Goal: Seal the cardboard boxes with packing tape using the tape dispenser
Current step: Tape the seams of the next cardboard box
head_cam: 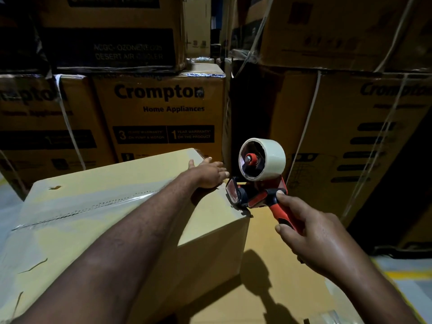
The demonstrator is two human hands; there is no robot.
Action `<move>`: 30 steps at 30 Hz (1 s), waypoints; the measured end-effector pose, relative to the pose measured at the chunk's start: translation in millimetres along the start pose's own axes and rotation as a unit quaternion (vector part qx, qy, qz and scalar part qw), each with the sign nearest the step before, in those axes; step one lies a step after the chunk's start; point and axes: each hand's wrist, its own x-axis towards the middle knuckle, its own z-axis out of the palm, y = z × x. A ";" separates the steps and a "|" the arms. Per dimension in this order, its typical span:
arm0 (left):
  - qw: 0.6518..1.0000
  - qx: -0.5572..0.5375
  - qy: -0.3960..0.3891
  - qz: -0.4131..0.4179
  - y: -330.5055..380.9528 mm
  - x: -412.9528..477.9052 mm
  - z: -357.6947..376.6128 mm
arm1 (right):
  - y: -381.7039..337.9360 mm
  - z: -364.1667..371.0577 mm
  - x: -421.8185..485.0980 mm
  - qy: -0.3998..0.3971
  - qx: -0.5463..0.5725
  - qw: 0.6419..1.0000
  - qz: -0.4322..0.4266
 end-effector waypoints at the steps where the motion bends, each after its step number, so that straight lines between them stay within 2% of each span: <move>1: 1.000 0.001 -0.001 -0.002 0.8 -1.2 -0.3 | 0.0 -0.3 -4.8 0.003 -0.004 1.000 0.000; 8: 1.000 -0.003 0.009 -0.029 10.6 -10.3 0.3 | 1.0 -7.9 -35.1 0.006 -0.032 0.999 0.012; 11: 0.996 0.028 0.071 -0.055 29.8 -20.9 1.8 | 5.9 -11.8 -36.9 0.006 -0.038 0.999 0.008; 13: 0.995 0.001 0.095 -0.027 41.8 -31.6 9.5 | 9.3 -12.9 -35.0 0.004 -0.018 1.000 -0.001; 16: 0.997 -0.013 0.073 0.010 45.3 -40.2 25.9 | 13.3 -9.7 -31.2 0.004 -0.002 1.000 -0.013; 22: 0.999 0.025 0.013 -0.017 42.4 -29.6 18.9 | 23.8 1.4 -29.1 0.003 0.018 0.999 -0.033; 30: 0.999 -0.001 -0.019 -0.040 42.0 -29.3 11.6 | 49.9 23.2 -49.0 0.013 0.054 0.997 -0.058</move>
